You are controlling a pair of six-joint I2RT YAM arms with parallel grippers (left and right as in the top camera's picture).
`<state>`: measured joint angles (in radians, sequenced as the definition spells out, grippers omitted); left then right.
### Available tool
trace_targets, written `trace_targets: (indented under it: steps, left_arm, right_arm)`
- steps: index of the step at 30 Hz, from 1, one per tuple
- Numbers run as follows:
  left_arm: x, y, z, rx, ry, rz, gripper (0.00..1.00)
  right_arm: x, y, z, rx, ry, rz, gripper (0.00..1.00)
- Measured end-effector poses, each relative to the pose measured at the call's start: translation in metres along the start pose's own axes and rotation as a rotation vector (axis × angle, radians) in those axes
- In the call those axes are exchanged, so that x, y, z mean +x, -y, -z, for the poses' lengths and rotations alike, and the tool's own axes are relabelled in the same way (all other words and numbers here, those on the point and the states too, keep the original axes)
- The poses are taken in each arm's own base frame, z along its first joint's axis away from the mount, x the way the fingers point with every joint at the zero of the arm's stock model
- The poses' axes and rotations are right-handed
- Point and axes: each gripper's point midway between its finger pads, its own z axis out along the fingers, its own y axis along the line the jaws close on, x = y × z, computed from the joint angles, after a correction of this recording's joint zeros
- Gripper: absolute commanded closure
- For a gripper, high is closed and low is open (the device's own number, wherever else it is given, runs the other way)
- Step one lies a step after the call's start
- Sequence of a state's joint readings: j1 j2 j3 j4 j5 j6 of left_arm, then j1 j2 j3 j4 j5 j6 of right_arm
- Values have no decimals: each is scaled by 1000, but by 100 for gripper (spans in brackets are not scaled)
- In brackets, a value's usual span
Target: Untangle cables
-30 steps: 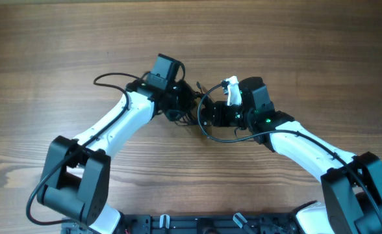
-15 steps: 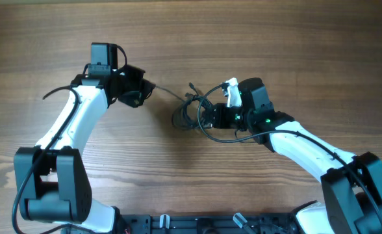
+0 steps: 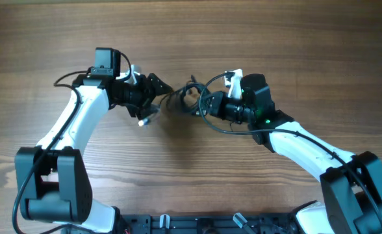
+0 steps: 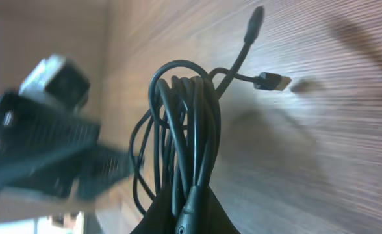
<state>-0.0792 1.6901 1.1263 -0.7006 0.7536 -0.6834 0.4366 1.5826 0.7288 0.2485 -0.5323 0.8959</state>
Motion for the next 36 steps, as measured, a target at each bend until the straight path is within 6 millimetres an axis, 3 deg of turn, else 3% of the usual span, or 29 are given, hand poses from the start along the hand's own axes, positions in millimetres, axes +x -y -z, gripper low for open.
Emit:
trace_targets:
  steps: [5, 7, 10, 11, 12, 14, 15, 17, 18, 19, 21, 24, 25, 27, 30, 33, 36]
  left_arm:
    - [27, 0, -27, -120, -7, 103, 21]
    - [37, 3, -43, -174, 26, 128, 26]
    - [34, 9, -53, -200, 127, 186, 79]
    - [30, 9, -53, -204, 157, 203, 89]
    - [25, 7, -52, -215, 190, 222, 96]
    - [23, 7, -51, -218, 210, 231, 96]
    - [21, 8, -50, -215, 220, 231, 96]
    - [17, 12, -50, -203, 236, 190, 96]
    - [8, 18, -49, -192, 265, 68, 96]
    - [0, 20, -46, -200, 285, -51, 96]
    - [-5, 4, -38, -307, 244, -385, 96]
    - [1, -9, -35, -396, 139, -780, 96]
    - [3, -8, -37, -390, 105, -894, 96]
    - [14, -3, -40, -342, 30, -1086, 96]
    - [27, 0, -43, -278, -41, -1232, 96]
    - [38, -7, -42, -265, -105, -1252, 96]
    - [51, -13, -35, -181, -179, -1231, 96]
  right_arm:
    - [-9, 6, 0, 32, 54, -170, 96]
    - [-9, 0, 0, 5, 47, -205, 96]
    - [-10, -16, 1, -72, 25, -239, 95]
    - [-8, -21, 1, -94, 12, -237, 95]
    - [-4, -23, 1, -104, -10, -242, 95]
    - [-3, -24, 1, -109, -20, -250, 93]
    - [-3, -24, 1, -109, -20, -250, 75]
    - [-3, -22, 1, -103, -19, -215, 7]
    - [-2, -17, 3, -91, -27, -150, 0]
    - [2, -3, 7, -54, -62, -87, 0]
    - [-3, 22, 22, -20, -91, -39, 2]
    - [-19, 25, 43, -114, -94, 95, 50]
    - [-16, 19, 44, -152, -108, 152, 59]
    - [-8, 10, 43, -194, -131, 256, 58]
    - [8, 2, 32, -206, -156, 426, 58]
    - [14, 6, 18, -120, -138, 510, 58]
    - [36, -4, 5, -109, -171, 590, 58]
